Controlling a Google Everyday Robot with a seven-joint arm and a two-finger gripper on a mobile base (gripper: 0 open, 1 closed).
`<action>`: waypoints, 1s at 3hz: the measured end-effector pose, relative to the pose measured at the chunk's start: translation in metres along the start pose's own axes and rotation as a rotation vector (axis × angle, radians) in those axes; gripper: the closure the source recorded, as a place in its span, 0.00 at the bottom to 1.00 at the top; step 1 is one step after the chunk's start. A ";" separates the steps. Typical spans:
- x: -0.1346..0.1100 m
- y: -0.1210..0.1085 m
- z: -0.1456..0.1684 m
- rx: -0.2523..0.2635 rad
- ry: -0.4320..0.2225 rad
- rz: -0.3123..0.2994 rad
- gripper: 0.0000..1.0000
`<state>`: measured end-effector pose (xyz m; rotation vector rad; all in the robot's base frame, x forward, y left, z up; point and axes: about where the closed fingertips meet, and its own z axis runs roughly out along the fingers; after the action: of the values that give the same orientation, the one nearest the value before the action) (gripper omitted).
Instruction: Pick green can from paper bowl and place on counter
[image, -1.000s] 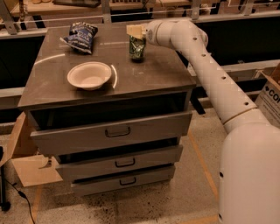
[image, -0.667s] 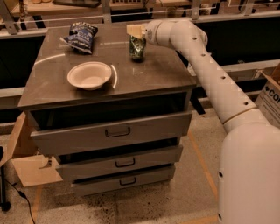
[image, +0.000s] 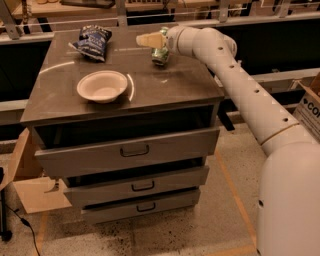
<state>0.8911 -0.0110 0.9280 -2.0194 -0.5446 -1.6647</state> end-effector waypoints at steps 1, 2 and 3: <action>0.010 0.003 -0.024 -0.092 0.045 -0.057 0.00; 0.003 0.000 -0.035 -0.141 0.054 -0.100 0.00; 0.025 0.035 -0.053 -0.230 0.080 -0.134 0.00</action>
Offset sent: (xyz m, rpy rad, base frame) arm -0.0634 -0.0020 -0.0056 0.0259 -0.0459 -0.2308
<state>0.8729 -0.0700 0.9571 -2.1034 -0.4887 -1.9583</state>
